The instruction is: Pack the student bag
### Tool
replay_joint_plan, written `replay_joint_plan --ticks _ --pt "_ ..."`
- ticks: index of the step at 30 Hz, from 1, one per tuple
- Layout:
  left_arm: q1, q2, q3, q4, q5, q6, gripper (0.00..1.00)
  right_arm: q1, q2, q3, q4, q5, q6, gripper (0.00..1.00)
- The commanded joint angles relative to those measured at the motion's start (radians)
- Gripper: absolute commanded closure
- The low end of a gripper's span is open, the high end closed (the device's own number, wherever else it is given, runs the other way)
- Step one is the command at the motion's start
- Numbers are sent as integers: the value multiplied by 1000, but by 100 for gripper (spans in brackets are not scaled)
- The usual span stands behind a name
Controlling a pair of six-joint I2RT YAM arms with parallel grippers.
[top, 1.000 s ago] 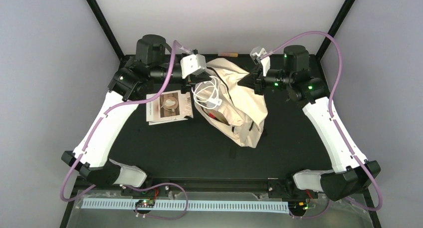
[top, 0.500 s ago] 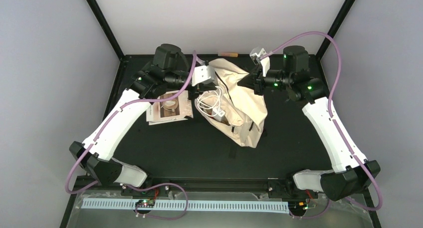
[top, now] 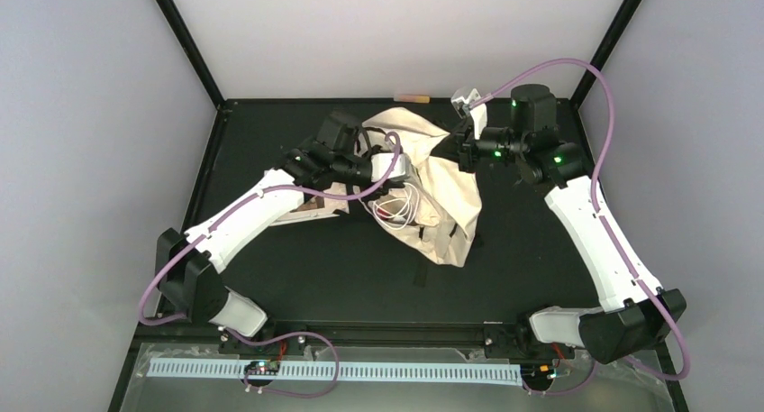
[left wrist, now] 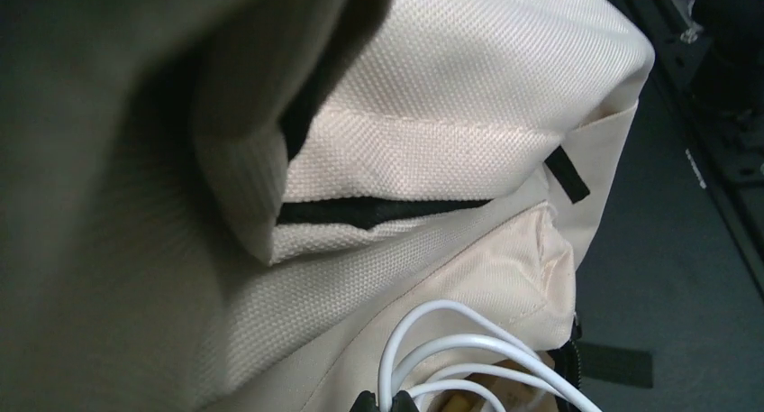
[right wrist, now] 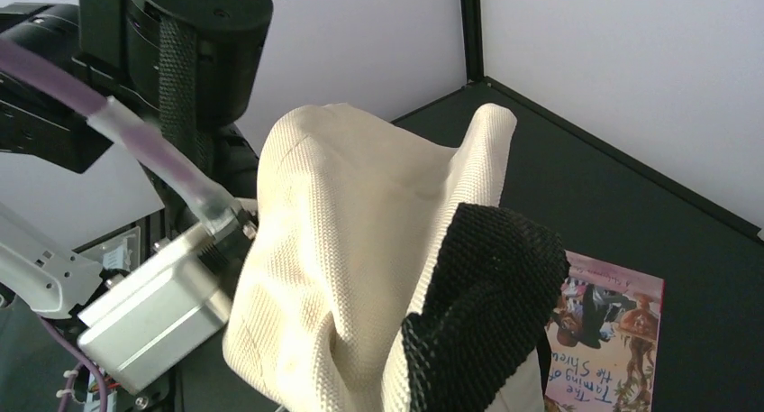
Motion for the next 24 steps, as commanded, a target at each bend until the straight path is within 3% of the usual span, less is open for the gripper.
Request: replay_joint_plan --ticks 1,9,16,21,24 --pt "-23 24 -44 69 -32 100 98 4 -37 -3 94 -55 21 99" --pt "-29 123 -66 -43 -130 172 98 5 -40 2 91 -48 22 99" --pt "-29 104 -218 46 -178 283 99 4 -36 -2 91 -46 21 99" --pt "-29 158 -235 41 -278 341 89 4 -32 -6 89 -47 22 99" --pt "-30 199 -210 62 -376 306 78 4 -33 -4 90 -43 21 99"
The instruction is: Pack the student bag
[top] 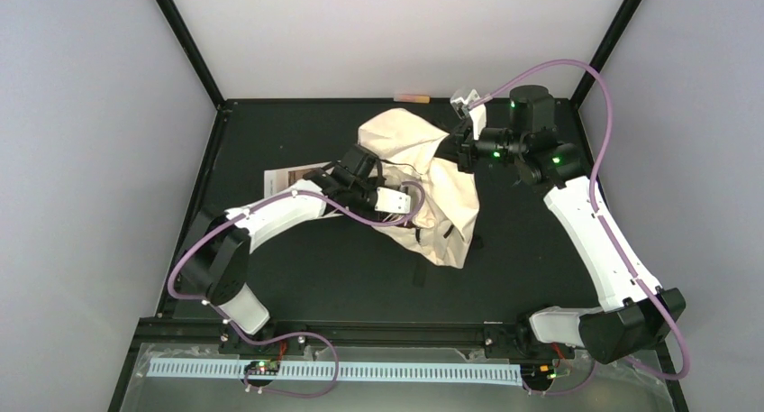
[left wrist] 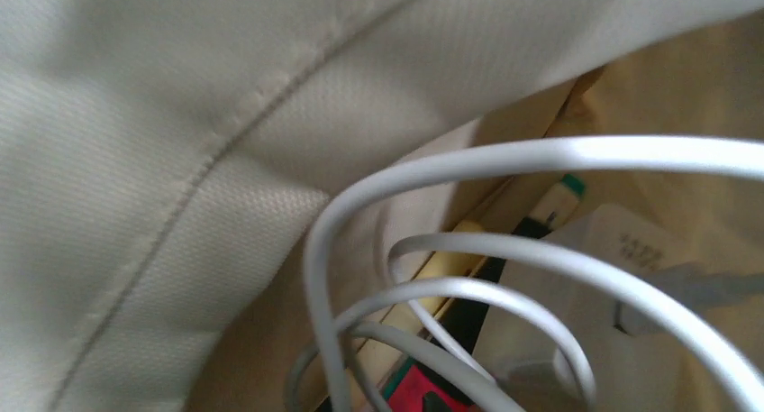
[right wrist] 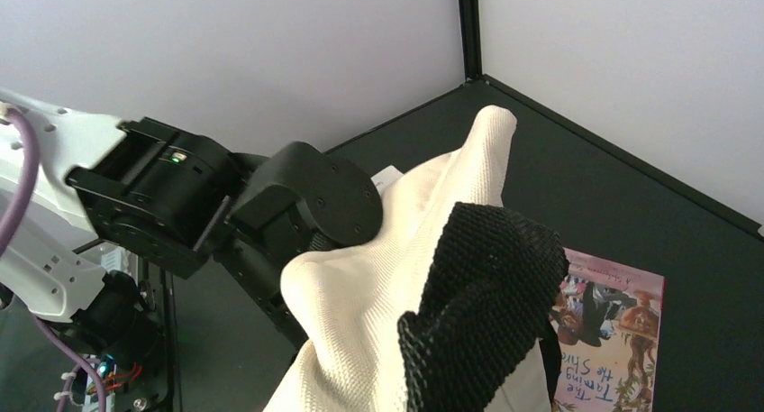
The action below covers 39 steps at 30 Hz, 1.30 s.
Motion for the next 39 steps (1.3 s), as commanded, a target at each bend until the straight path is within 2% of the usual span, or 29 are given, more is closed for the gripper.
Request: replay_joint_plan --ticks 1,3,6,8,10,14,19,25,28,31,34,37,39 --pt "-3 74 35 -27 -145 -14 72 4 -33 12 75 -49 13 99" --pt "-3 66 100 -89 -127 -58 58 4 -34 11 75 -47 12 99" --pt "-3 23 189 -153 -59 -109 28 4 -34 12 70 -46 8 99" --pt "-2 -6 239 -194 -22 -125 13 4 -35 14 65 -43 5 99" --pt "-2 -26 290 -251 5 -118 2 4 -39 12 60 -41 3 99" --pt "-2 -74 345 -360 23 -59 1 4 -42 11 52 -34 -4 99" --pt "-2 -147 339 -446 38 21 1 3 -38 2 52 -39 -5 99" --pt "-2 -238 329 -511 134 28 1 4 -29 11 50 -75 -9 99" --pt "-4 -230 498 -733 257 6 3 4 -16 20 50 -149 -9 99" --pt "-1 -243 684 -923 360 64 2 5 10 51 7 -207 -32 99" --pt "23 -274 776 -865 308 -19 1 18 18 72 -38 -224 -70 99" --pt "48 -258 809 -674 104 -196 1 50 15 79 -62 -220 -89 99" --pt "52 -247 795 -594 36 -200 1 76 19 95 -89 -214 -109 99"
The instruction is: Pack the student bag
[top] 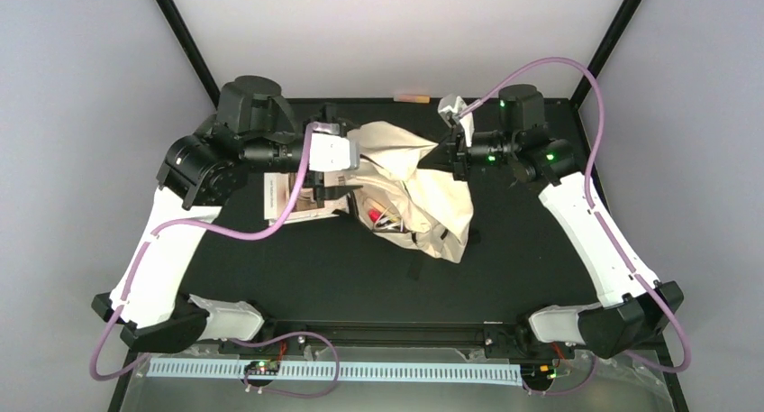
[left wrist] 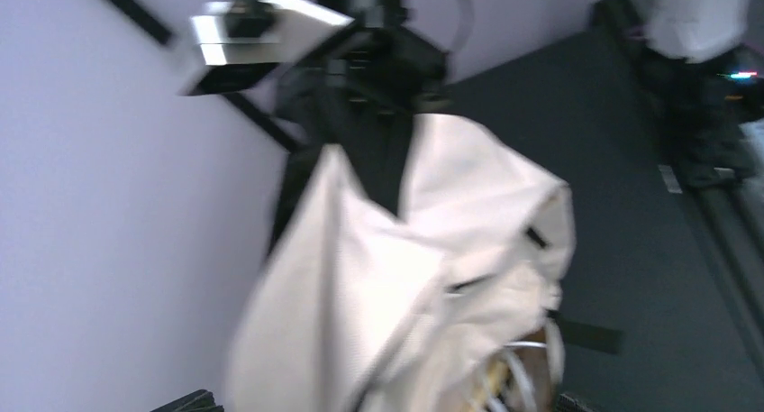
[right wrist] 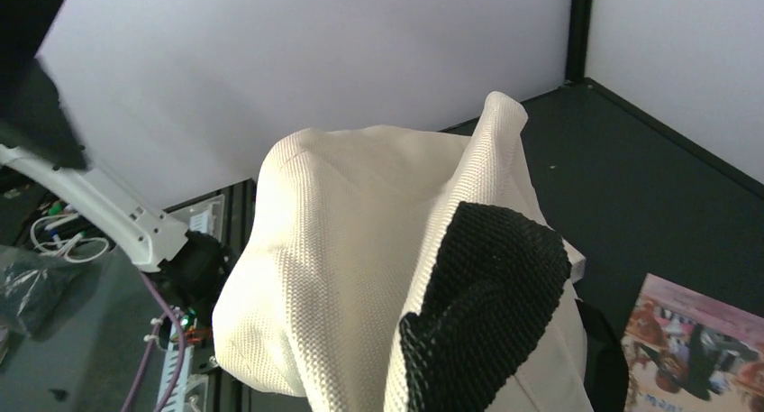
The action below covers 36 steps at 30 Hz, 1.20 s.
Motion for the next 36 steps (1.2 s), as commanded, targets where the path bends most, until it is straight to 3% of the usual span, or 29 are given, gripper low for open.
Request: replay_joint_plan --ticks 1,10,15,17,19,20,22,26,28,31,36 --pt "19 41 -14 154 -148 -96 1 58 -8 68 -50 -67 -61 99" --pt "-8 121 -96 24 104 27 1 94 19 136 -77 -93 -97 99" --pt "-51 168 -134 16 117 8 3 93 55 188 -87 -104 -103 99" --pt "-54 178 -124 17 123 -37 36 94 58 202 -80 -48 -88 99" --pt "-53 165 -119 54 88 -143 88 93 53 208 -56 90 -39 92" --pt "-51 147 -130 107 46 -216 97 94 49 210 -49 180 -11 84" --pt "-37 95 -175 222 -57 -364 98 94 41 219 -54 378 43 75" --pt "-2 23 -240 346 -270 -610 98 94 -17 224 -71 653 132 42" --pt "25 -9 -239 360 -348 -695 99 94 -61 221 -76 775 165 37" --pt "63 -67 -240 380 -406 -788 98 94 -133 196 -83 886 206 40" --pt "93 -88 -214 339 -358 -932 98 108 -268 -52 23 782 305 78"
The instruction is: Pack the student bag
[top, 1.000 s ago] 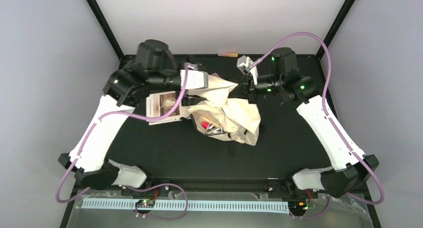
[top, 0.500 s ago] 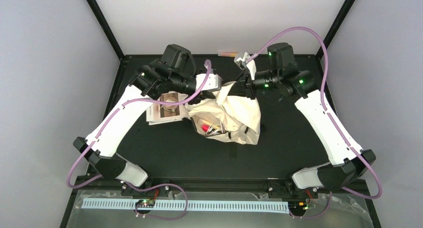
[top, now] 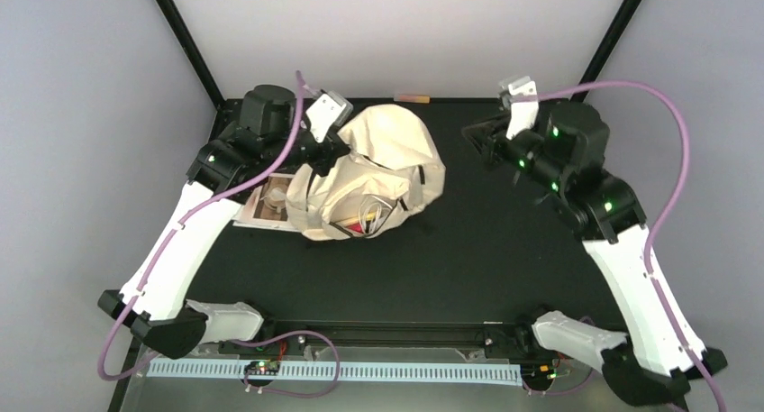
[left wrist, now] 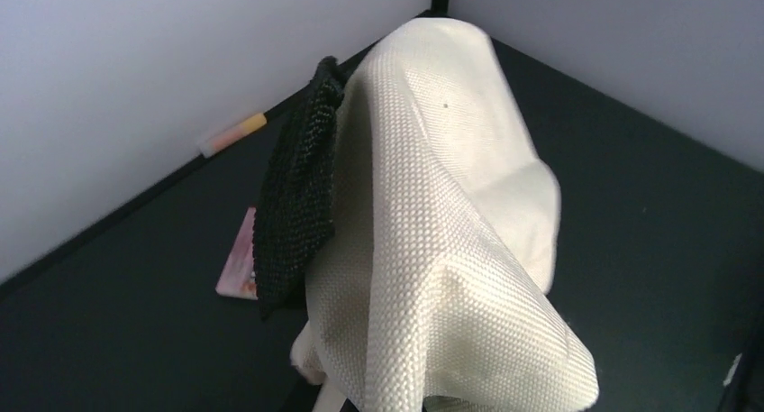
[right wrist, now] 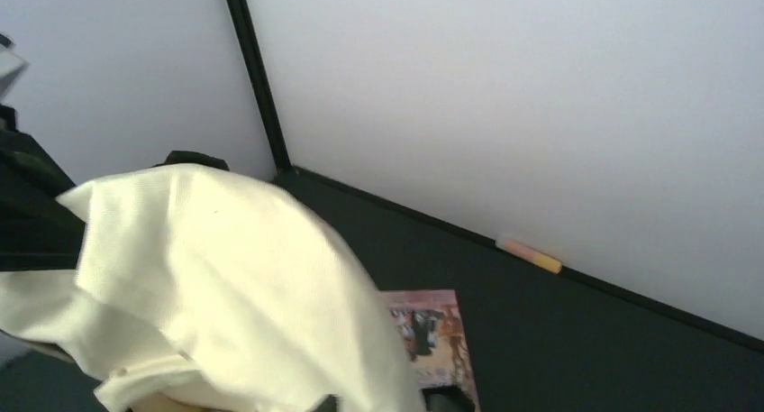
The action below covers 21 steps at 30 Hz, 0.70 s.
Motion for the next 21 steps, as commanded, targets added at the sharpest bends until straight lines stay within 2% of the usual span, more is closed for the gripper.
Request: replay_joint_plan --ticks 1,4,7,9,13,18,21 --pt "18 -50 53 64 11 -220 98 37 -101 -250 117 -18 129 83" --pt "18 -49 52 60 63 -249 98 149 -143 -444 254 -23 159 87" --pt "21 -49 53 50 76 -263 99 215 -88 -524 295 -14 139 86" --pt "33 -53 54 46 112 -290 98 217 -43 -545 316 -18 101 86" --pt "52 -56 59 63 197 -320 98 216 24 -621 472 -46 15 87" --pt "68 -48 34 71 198 -319 98 216 112 -660 565 -115 -37 80" --pt "69 -50 15 80 217 -319 98 215 133 -697 594 -103 -59 77"
